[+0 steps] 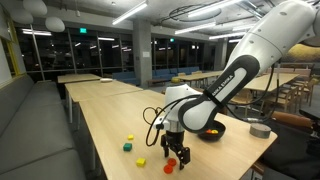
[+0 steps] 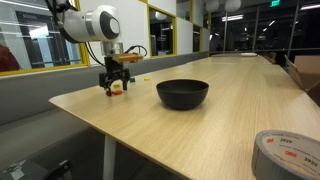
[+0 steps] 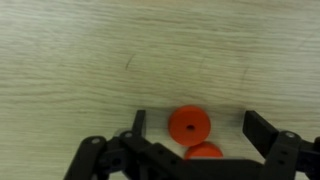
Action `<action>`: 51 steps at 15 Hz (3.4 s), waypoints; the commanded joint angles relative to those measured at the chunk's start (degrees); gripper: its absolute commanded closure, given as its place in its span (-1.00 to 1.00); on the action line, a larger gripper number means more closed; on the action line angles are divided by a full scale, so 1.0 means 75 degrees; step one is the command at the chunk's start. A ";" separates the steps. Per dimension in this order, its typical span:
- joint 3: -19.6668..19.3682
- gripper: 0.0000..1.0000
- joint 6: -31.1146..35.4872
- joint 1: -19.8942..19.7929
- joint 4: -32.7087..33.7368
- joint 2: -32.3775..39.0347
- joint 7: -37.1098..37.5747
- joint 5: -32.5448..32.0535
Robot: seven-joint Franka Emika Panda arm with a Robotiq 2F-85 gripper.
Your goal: Pick up the orange objects from the table and put them in the bowl
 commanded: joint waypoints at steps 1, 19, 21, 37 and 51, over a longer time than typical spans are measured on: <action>0.0069 -1.00 -0.0095 -0.0099 0.0177 0.0020 -0.0143 0.0107; -0.0036 0.61 -0.0478 -0.0040 0.0132 -0.0772 0.0278 -0.0207; -0.0124 0.61 -0.0698 -0.0062 0.0067 -0.1183 0.0419 -0.0245; -0.2291 0.61 -0.1446 -0.1157 -0.0959 -0.3564 0.0600 -0.0147; -0.3003 -0.34 -0.1549 -0.1532 -0.0416 -0.2394 0.0538 0.0181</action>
